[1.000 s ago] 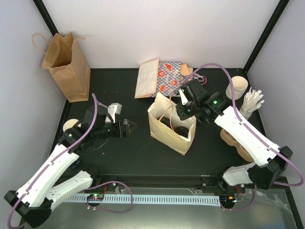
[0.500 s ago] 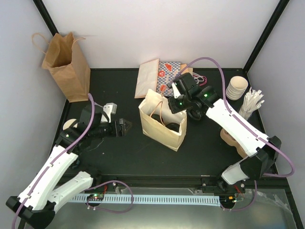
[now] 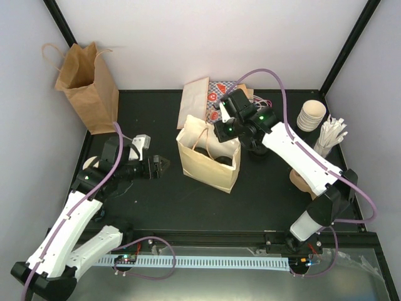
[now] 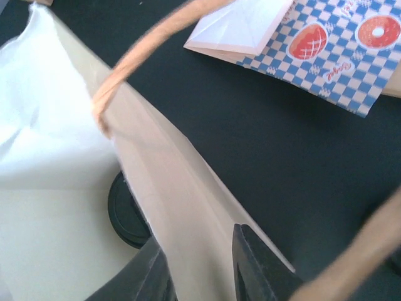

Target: Pack the takeout coffee

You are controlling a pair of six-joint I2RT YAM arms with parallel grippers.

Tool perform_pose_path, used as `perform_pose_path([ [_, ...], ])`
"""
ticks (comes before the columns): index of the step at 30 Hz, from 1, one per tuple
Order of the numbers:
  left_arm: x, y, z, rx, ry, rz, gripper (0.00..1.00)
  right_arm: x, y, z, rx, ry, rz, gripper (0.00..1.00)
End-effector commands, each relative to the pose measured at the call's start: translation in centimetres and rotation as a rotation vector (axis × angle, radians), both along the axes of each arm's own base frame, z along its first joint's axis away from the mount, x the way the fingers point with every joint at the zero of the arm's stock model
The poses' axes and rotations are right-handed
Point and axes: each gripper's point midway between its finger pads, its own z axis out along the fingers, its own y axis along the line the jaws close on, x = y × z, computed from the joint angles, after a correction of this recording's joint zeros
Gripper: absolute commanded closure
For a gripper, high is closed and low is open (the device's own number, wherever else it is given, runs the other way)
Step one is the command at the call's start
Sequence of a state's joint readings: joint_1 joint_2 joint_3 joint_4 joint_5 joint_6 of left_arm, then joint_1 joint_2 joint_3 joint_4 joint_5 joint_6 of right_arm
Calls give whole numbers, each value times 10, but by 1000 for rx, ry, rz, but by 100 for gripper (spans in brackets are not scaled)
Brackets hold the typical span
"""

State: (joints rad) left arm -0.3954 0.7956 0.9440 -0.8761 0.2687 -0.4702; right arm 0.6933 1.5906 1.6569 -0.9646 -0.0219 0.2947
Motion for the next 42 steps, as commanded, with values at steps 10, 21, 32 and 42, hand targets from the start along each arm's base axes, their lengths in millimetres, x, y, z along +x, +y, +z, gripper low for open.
perform_pose_path([
  [10,1,1,13,0,-41,-28,18,11,-11,27,-9,-91,-47,32],
  [21,-3,1,16,-5,-46,-37,18,-12,-28,55,26,-137,-28,0],
  [32,-10,0,23,-32,-62,-49,18,-35,-62,77,29,-211,-83,0],
  [42,-13,0,24,-50,-64,-48,17,-53,-95,79,34,-289,-161,0],
])
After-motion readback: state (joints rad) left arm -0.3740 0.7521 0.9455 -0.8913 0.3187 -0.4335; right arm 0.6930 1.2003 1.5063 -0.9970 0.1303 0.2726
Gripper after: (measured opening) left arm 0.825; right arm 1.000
